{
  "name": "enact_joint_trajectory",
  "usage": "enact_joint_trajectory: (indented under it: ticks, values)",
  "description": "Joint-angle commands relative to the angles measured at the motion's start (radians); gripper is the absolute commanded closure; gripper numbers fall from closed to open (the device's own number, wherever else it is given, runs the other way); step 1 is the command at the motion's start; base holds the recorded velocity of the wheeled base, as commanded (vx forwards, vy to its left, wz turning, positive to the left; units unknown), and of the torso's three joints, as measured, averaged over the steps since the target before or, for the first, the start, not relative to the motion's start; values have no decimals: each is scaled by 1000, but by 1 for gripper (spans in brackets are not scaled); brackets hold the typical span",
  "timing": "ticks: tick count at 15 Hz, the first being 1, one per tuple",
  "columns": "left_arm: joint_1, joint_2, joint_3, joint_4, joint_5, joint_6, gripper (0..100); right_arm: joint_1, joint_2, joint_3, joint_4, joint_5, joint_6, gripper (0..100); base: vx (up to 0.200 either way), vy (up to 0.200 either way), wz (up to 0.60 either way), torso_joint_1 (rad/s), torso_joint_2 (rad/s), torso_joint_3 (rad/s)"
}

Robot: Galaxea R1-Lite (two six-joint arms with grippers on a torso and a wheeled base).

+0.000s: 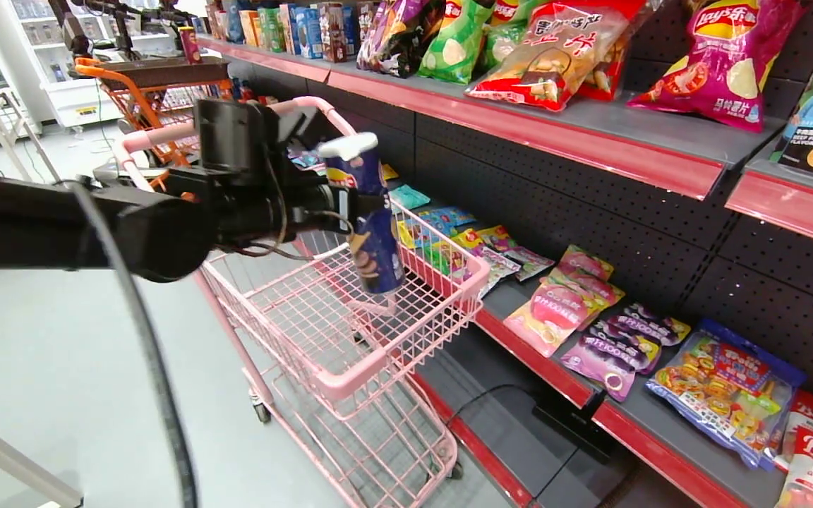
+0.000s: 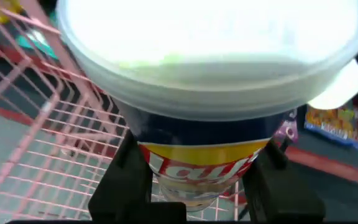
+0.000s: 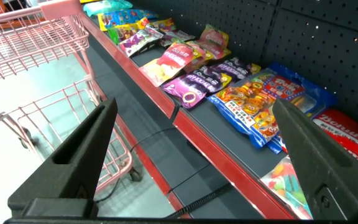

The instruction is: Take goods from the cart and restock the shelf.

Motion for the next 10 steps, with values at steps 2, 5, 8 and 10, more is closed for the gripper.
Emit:
enact_joint_trajectory:
  ticks: [2,5,8,10]
  values:
    - [94,-508,203,124,36,0,100,1,1,0,0,1,1,0,0,0,0,0,0,0]
    - [152,-836,448,163,40,4,100,1,1,0,0,1,1,0,0,0,0,0,0,0]
    - [212,-1190,714,167,68,14,100,1,1,0,0,1,-2,0,0,0,0,0,0,0]
    - [227,-1322,755,259,138,44,100,1,1,0,0,-1,0,0,0,0,0,0,0,0]
